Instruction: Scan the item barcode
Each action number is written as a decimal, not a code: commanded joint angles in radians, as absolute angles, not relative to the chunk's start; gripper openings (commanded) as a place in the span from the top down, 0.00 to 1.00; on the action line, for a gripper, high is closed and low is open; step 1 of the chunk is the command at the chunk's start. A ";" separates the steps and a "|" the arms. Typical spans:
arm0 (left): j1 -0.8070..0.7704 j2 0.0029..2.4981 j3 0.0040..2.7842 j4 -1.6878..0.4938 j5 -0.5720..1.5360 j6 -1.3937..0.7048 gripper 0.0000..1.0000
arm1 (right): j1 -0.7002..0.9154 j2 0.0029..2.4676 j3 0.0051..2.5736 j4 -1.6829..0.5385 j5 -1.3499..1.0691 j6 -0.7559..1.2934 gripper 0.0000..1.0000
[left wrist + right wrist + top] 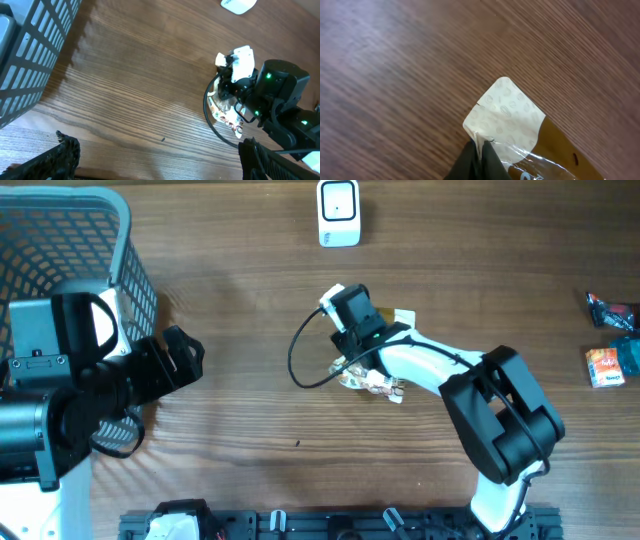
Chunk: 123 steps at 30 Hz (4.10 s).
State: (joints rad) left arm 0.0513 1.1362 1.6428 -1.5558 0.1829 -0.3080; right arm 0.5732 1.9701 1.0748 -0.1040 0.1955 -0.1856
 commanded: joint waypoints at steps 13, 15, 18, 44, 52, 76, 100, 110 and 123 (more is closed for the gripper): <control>0.047 1.139 1.652 -1.554 0.181 -0.295 0.00 | 0.558 1.625 1.193 -0.286 0.019 0.077 0.95; 0.047 1.139 1.652 -1.554 0.181 -0.295 0.00 | 0.547 1.607 1.193 -0.336 0.044 0.115 0.95; 0.047 1.139 1.652 -1.554 0.181 -0.295 0.00 | 0.522 1.612 1.189 -0.459 0.053 0.174 0.39; 0.047 1.139 1.652 -1.554 0.181 -0.295 0.00 | 0.359 1.956 1.039 -0.438 -0.084 0.442 0.48; 0.047 1.139 1.652 -1.554 0.181 -0.295 0.00 | 0.349 1.948 1.089 -0.437 -0.072 0.469 0.95; 0.047 1.139 1.652 -1.554 0.181 -0.295 0.00 | 0.464 1.584 1.169 -0.512 0.200 0.155 0.60; 0.047 1.139 1.652 -1.554 0.181 -0.295 0.00 | 0.319 2.035 1.169 -0.177 0.133 -0.432 0.00; 0.047 1.139 1.652 -1.554 0.181 -0.295 0.00 | 0.233 2.074 1.173 -0.180 -0.036 -0.152 0.86; 0.047 1.139 1.652 -1.554 0.181 -0.295 0.00 | 0.233 1.689 1.174 -0.215 -0.546 0.223 0.96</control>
